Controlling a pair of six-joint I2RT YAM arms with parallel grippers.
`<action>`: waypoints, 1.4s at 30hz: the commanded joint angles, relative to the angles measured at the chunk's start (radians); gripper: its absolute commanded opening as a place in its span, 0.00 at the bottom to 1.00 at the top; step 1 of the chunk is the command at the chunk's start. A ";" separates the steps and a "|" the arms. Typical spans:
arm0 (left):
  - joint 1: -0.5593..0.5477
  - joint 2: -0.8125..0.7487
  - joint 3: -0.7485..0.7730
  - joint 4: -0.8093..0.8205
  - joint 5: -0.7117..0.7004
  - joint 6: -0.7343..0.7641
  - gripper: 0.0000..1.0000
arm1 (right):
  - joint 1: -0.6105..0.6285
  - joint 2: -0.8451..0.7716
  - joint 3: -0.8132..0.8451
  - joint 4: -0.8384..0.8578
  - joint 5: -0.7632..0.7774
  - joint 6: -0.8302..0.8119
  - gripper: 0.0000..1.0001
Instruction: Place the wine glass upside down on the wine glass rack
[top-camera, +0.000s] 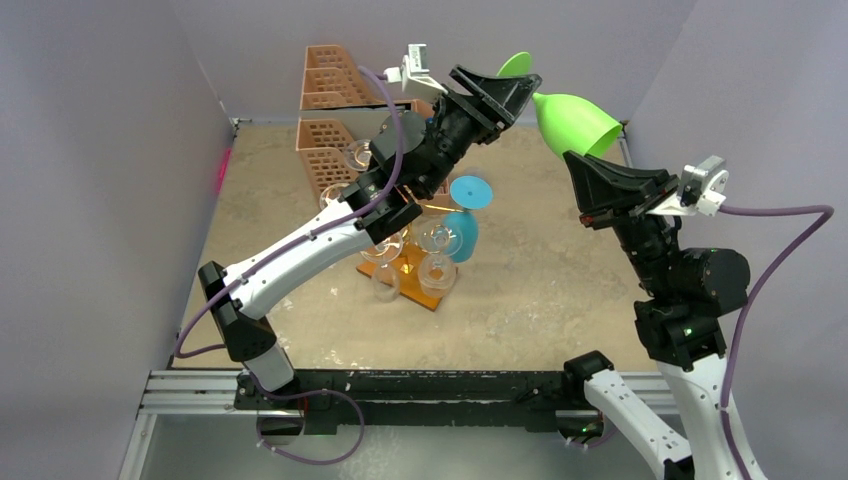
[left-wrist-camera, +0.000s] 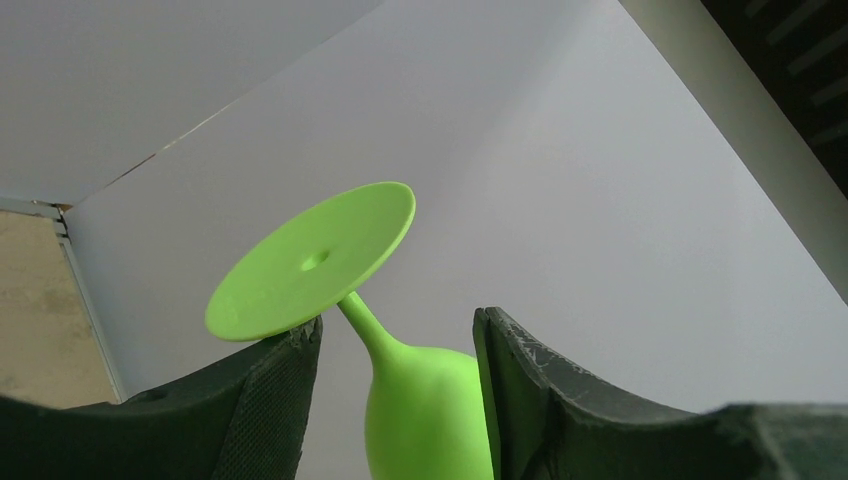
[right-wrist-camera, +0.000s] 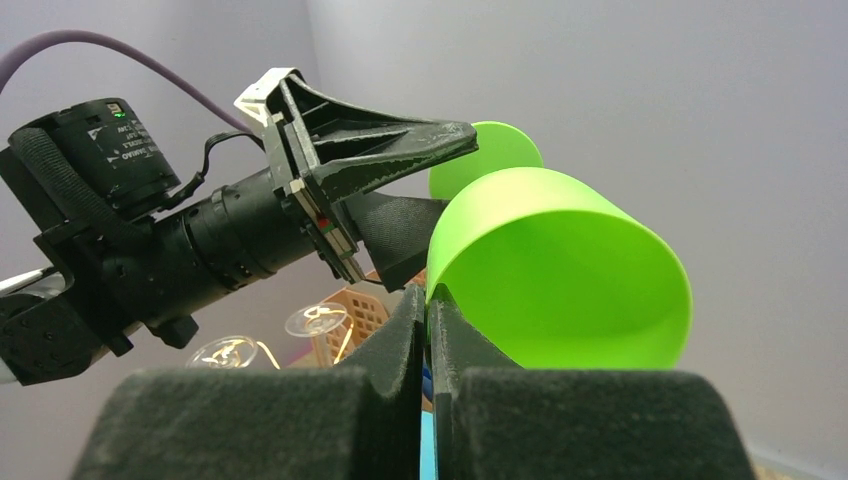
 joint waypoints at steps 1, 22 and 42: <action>0.001 0.001 0.030 0.031 -0.016 -0.020 0.52 | -0.004 -0.004 -0.016 0.093 -0.027 0.020 0.00; 0.002 -0.015 0.085 -0.097 -0.006 -0.010 0.28 | -0.004 0.020 -0.056 0.180 -0.080 0.087 0.00; 0.002 -0.070 -0.022 0.034 -0.024 -0.028 0.00 | -0.004 0.009 -0.081 0.102 -0.099 0.125 0.00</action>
